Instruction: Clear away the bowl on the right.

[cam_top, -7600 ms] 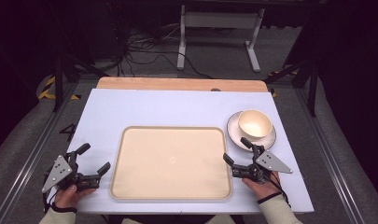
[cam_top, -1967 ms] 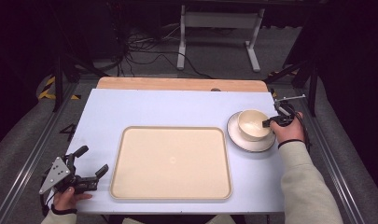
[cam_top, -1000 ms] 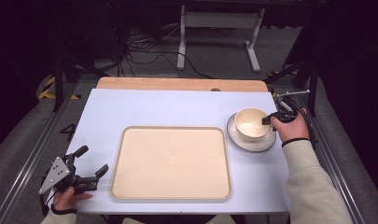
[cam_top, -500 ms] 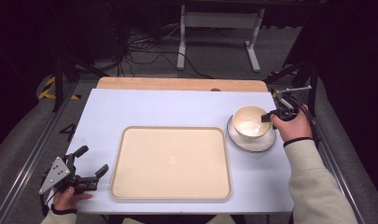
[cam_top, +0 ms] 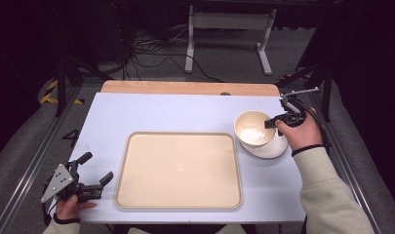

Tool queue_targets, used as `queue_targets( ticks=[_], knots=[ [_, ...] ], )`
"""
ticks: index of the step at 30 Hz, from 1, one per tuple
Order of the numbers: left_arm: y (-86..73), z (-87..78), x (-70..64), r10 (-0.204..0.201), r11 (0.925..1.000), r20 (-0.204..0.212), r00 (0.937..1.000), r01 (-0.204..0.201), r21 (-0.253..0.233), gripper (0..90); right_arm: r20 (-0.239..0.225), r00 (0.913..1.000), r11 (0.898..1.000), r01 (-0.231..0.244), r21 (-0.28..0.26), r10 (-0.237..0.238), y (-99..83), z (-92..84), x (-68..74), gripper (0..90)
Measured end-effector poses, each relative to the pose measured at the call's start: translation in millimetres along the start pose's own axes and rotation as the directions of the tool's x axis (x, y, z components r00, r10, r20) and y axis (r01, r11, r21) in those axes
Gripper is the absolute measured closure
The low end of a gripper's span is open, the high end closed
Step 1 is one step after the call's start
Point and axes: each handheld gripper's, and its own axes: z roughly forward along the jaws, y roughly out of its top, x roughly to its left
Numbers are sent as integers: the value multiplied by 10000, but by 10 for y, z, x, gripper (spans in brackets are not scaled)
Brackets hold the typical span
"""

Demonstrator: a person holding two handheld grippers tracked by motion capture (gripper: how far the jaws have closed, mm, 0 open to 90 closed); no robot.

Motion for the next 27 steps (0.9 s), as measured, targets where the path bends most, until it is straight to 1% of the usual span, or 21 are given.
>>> queue_targets(
  ticks=[3, 6, 10, 11, 14, 18, 27],
  knots=[
    [0, 0, -1, 1, 10000, -5, 10000, -1, -6, 2, -138, 9997, 9998, 182, 33, -182, -1, -13, 98, 807],
    [0, 1, 0, 0, 10000, 5, 10000, 0, 5, 2, -239, 9994, 9997, 252, -16, -252, 2, -13, 194, 805],
    [0, 1, 0, 6, 10000, 1, 10000, -6, -4, 2, -393, 9988, 9996, 287, 13, -286, 15, 17, 334, 805],
    [0, 1, 0, 6, 10000, 1, 10000, -6, -4, 2, -393, 9988, 9996, 287, 13, -286, 15, 17, 334, 805],
    [0, 0, 1, 4, 10000, 10, 10000, -4, 3, 2, -506, 9975, 9987, 498, 91, -493, 21, 41, 444, 805],
    [0, 1, 0, -10, 10000, 4, 10000, 10, 8, 2, -687, 9961, 9984, 555, 100, -547, 28, 61, 570, 805],
    [0, 1, 1, -19, 10000, 14, 10000, 19, 8, 2, -1083, 9891, 9946, 1025, 165, -1001, 43, 93, 868, 801]
  ],
)
